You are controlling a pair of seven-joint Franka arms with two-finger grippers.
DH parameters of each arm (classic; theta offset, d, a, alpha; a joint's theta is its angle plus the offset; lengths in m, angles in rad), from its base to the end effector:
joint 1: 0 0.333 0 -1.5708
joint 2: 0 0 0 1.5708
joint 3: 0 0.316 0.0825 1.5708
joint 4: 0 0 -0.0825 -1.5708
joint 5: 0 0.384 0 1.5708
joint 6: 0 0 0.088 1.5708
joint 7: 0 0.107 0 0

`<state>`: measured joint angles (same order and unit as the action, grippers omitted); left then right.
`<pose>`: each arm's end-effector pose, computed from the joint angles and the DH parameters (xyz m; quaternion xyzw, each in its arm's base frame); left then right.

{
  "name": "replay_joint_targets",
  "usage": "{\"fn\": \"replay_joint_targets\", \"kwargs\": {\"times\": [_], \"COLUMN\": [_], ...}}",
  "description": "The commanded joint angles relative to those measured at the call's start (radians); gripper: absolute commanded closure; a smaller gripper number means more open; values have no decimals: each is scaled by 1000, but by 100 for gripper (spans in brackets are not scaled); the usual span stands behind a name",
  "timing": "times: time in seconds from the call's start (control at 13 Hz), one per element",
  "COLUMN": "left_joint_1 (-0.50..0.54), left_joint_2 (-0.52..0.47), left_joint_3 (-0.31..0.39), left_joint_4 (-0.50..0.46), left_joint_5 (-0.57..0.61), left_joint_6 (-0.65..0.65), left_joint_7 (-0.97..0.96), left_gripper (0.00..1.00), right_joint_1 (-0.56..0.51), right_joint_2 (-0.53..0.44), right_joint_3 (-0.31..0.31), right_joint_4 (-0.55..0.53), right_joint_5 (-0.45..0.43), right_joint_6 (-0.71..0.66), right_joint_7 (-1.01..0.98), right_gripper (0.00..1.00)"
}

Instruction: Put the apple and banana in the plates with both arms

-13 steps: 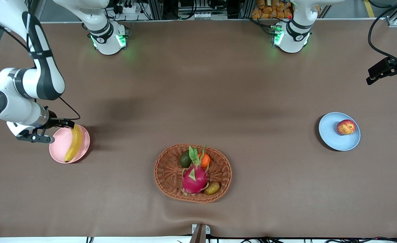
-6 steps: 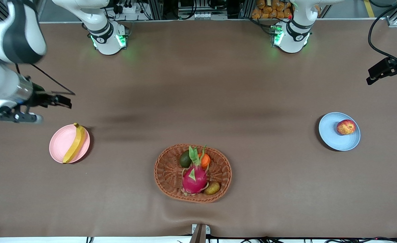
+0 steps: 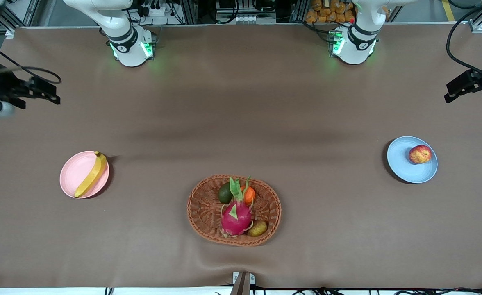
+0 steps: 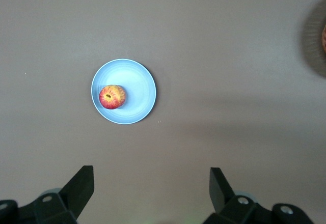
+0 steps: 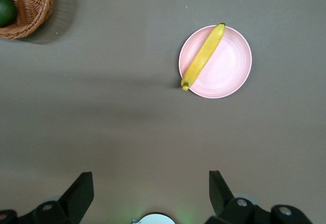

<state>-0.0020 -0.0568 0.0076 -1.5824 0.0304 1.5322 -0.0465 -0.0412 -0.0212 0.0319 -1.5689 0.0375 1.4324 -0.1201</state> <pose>0.5330 0.0065 0.6466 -0.9995 -0.0267 -0.0036 0.0149 0.5329 -0.0003 0.6257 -0.9966 -0.0568 0.0563 0.0220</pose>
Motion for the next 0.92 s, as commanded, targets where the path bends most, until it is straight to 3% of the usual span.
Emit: {"fn": "replay_joint_targets", "kwargs": {"times": [0.0, 0.31, 0.85], "left_joint_1": [11, 10, 7], "left_joint_2": [-3, 6, 12], "left_joint_3": [-12, -12, -12], "left_joint_4": [4, 33, 36], "left_joint_5": [-21, -33, -33], "left_joint_6": [0, -7, -18], "left_joint_7": [-13, -16, -13], "left_gripper": [0, 0, 0], "right_joint_1": [-12, -32, -32], "right_joint_2": [0, -14, -13], "right_joint_3": [-7, -7, -6], "right_joint_4": [46, 56, 58], "right_joint_5": [-4, -1, 15], "right_joint_6": [-73, -81, -53], "right_joint_7": [-18, 107, 111], "right_gripper": [0, 0, 0]}}
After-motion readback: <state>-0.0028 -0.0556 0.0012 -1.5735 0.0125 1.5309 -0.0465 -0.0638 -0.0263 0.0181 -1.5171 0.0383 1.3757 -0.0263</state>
